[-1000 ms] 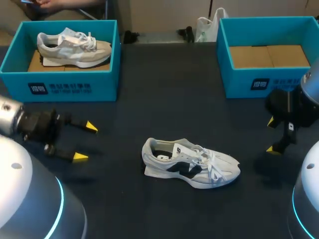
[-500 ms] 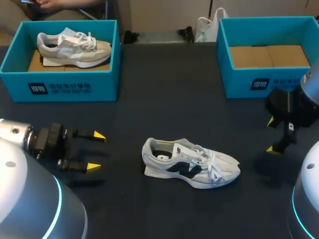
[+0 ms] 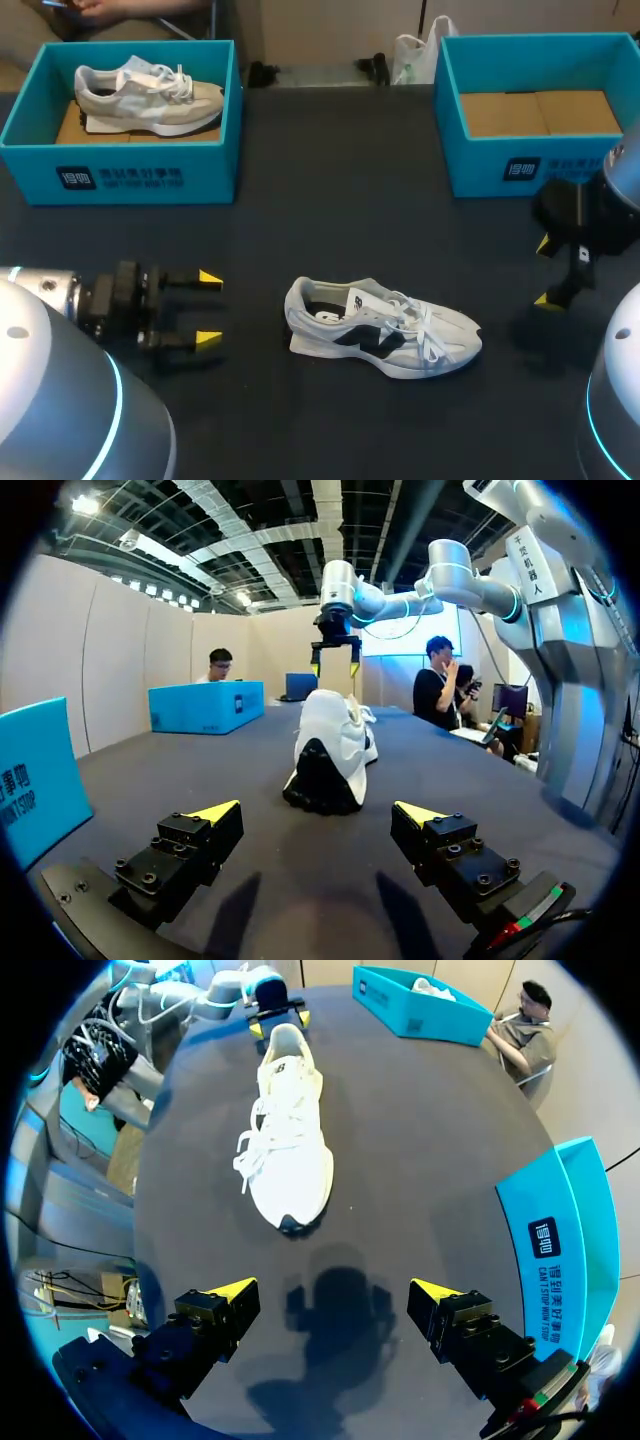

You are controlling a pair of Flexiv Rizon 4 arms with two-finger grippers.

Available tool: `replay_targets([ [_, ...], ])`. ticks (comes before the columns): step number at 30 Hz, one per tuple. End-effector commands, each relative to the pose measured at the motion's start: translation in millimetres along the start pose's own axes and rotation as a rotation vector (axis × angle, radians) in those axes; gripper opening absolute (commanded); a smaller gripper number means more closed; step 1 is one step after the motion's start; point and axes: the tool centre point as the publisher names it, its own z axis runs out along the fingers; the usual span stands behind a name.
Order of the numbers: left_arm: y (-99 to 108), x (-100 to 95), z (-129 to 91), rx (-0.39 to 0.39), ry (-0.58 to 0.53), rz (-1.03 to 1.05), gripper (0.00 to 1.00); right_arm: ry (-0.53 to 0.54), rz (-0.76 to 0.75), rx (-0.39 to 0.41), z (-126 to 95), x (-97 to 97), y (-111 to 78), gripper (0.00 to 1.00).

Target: Take the shoe out of the shoebox, open the shoe tongue, remove and reinsert the insole, then place the shoe into the shoebox

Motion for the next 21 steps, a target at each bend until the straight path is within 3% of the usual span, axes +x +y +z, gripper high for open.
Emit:
replay_targets([
  [1,1.2,1.7,15.3,0.014,-0.009,-0.008,1.0,-0.002,0.0,0.002,0.3,0.8,0.4,1.0],
  [8,-2.0,0.2,31.3,0.002,-0.02,0.021,1.0,-0.002,0.0,0.002,0.3,0.8,0.4,1.0],
  [21,1.5,-6.2,63.4,-0.014,0.081,0.032,1.0,-0.002,0.0,0.002,0.3,0.8,0.4,1.0],
])
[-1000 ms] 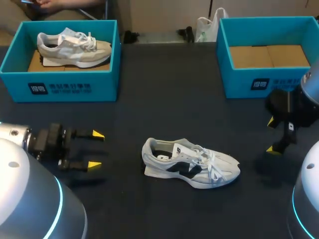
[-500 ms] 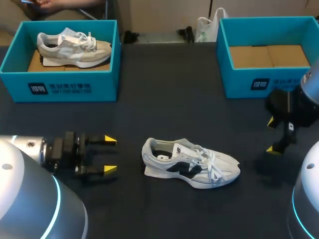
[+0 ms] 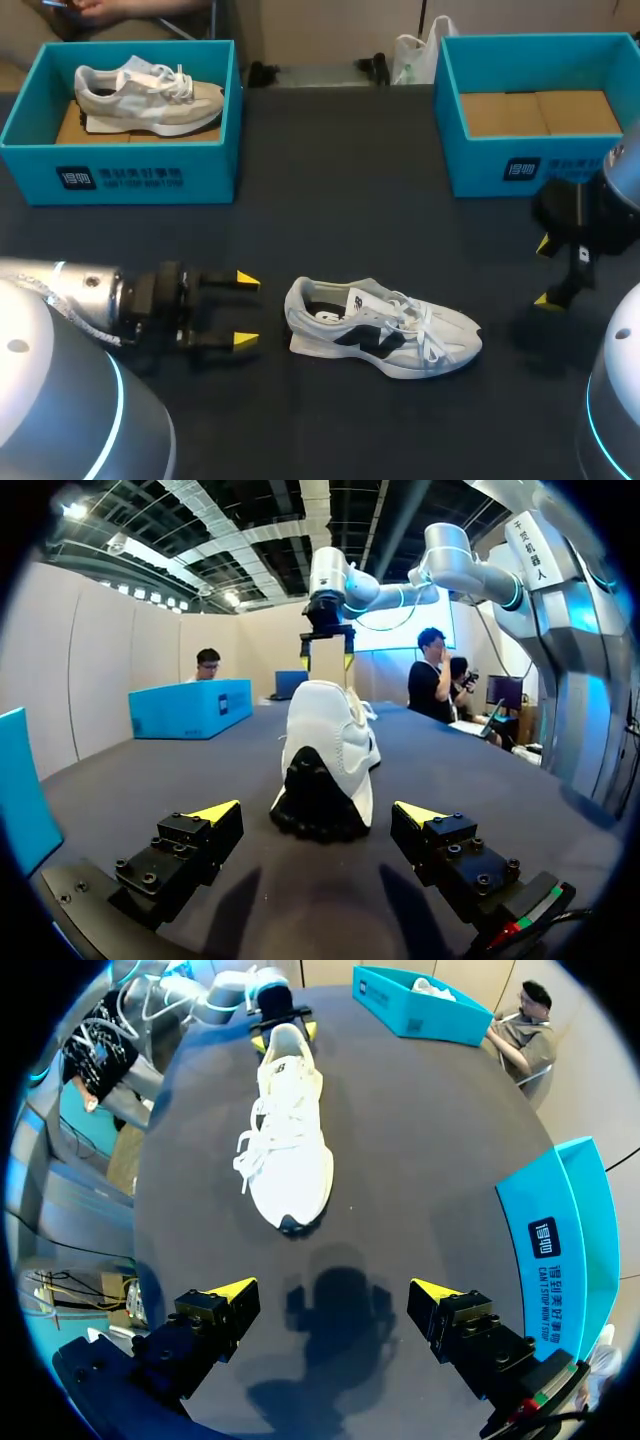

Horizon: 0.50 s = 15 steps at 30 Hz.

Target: Take the shoe out of the shoebox, open the shoe tongue, remove and reinsert the insole, then place the shoe into the shoebox

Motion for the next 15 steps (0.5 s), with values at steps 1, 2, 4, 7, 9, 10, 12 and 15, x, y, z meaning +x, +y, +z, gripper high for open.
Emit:
replay_targets([
  [1,5.8,-9.0,11.7,0.001,0.031,-0.004,1.0,-0.002,0.0,0.002,0.3,0.8,0.3,1.0],
  [2,6.2,-8.7,13.9,0.002,0.045,-0.004,1.0,-0.002,0.0,0.002,0.3,0.8,0.3,1.0],
  [4,6.7,-7.9,17.2,-0.001,0.05,0.0,1.0,-0.002,0.0,0.002,0.3,0.8,0.3,1.0],
  [7,6.8,-7.4,23.4,0.001,0.066,0.002,1.0,-0.002,0.0,0.002,0.3,0.8,0.3,1.0],
  [9,6.9,-7.8,28.0,0.001,0.075,0.002,1.0,-0.002,0.0,0.002,0.3,0.8,0.3,1.0],
  [10,6.9,-8.1,30.1,0.0,0.077,0.004,1.0,-0.002,0.0,0.002,0.3,0.8,0.3,1.0],
  [12,6.2,-8.6,33.2,0.002,0.087,0.002,1.0,-0.002,0.0,0.002,0.3,0.8,0.3,1.0],
  [15,5.3,-8.6,38.4,0.005,0.101,0.002,1.0,-0.002,0.0,0.002,0.3,0.8,0.3,1.0],
])
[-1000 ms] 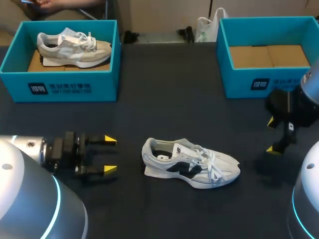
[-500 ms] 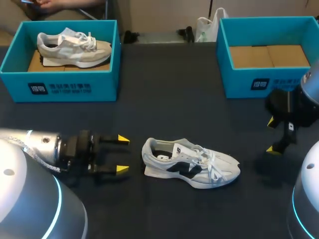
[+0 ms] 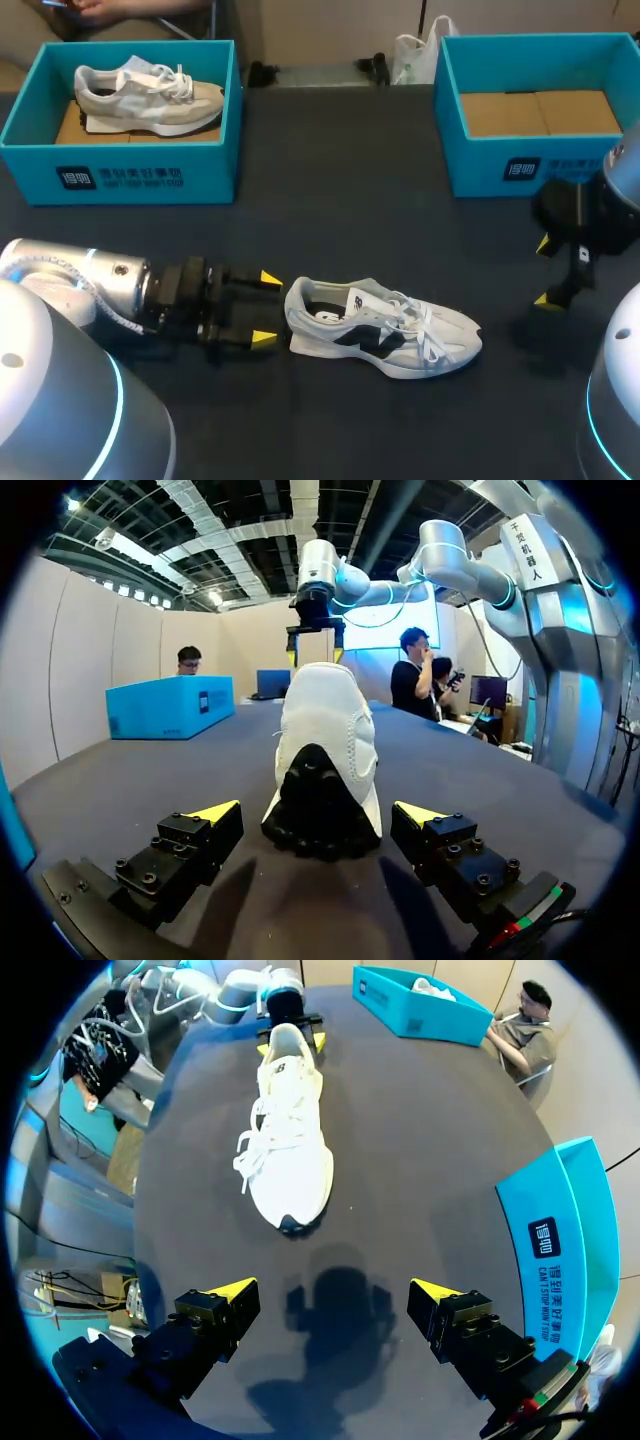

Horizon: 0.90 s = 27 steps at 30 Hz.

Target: Take the shoe out of the shoebox, open the shoe tongue, remove and reinsert the insole, then place the shoe into the shoebox

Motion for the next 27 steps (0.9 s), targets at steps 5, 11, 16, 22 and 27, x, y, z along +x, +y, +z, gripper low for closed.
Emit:
replay_targets([
  [5,0.9,-4.6,17.3,-0.001,0.039,0.001,1.0,-0.002,0.0,0.002,0.3,0.7,0.3,1.0],
  [11,0.5,-0.6,28.6,-0.002,0.063,0.002,1.0,-0.002,0.0,0.002,0.3,0.7,0.3,1.0],
  [16,0.6,-1.2,35.5,-0.003,0.07,0.002,1.0,-0.002,0.0,0.002,0.3,0.7,0.3,1.0],
  [22,-0.8,-0.6,42.4,0.002,0.089,-0.001,1.0,-0.002,0.0,0.002,0.3,0.7,0.3,1.0],
  [27,-2.4,0.4,47.4,0.002,0.104,0.005,1.0,-0.002,0.0,0.002,0.3,0.7,0.3,1.0],
])
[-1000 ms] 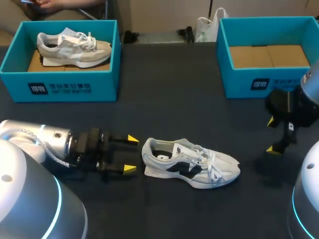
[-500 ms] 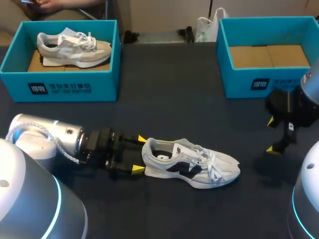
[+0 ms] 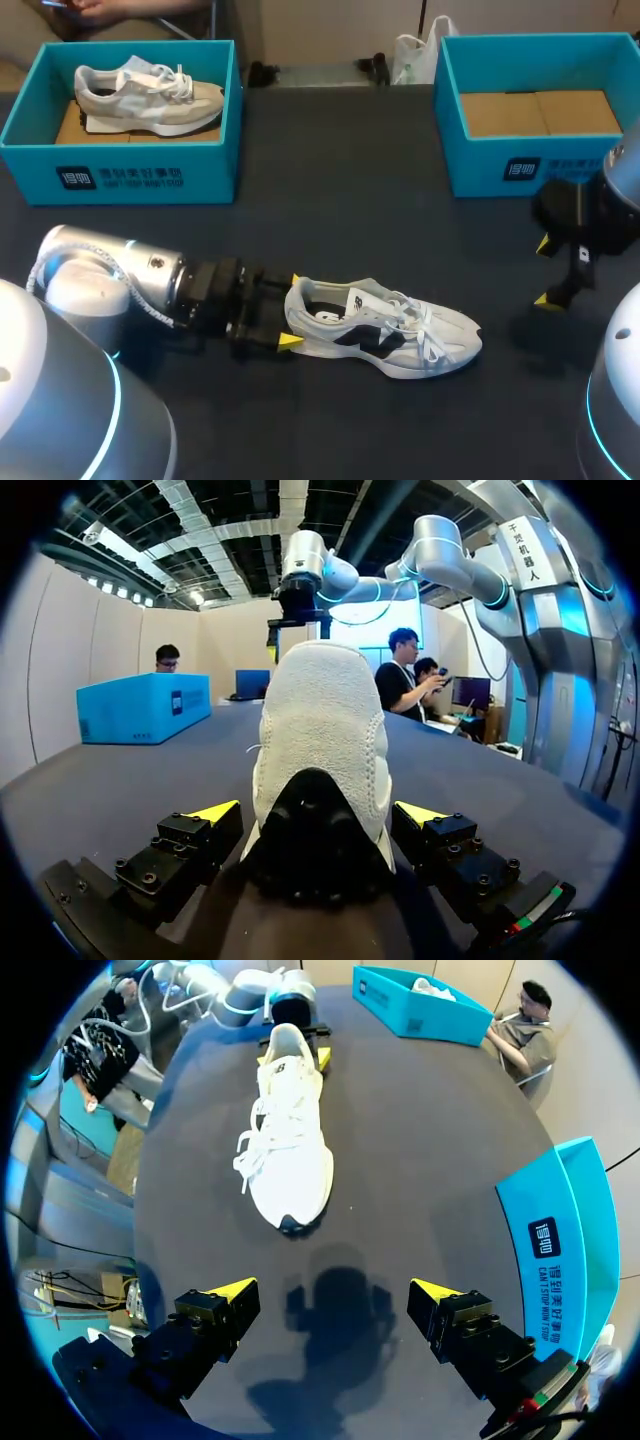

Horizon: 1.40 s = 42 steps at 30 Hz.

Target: Take the shoe out of the shoebox, open the shoe tongue, remove and reinsert the insole, then place the shoe into the shoebox

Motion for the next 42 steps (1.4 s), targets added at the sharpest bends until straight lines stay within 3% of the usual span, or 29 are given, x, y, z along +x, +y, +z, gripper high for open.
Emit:
replay_targets([
  [1,0.9,-3.0,5.2,0.0,0.009,0.001,1.0,-0.002,0.0,0.002,0.3,0.7,0.3,1.0],
  [42,-1.8,2.2,29.7,0.027,0.079,0.01,1.0,-0.002,0.0,0.002,0.3,0.7,0.3,1.0],
])
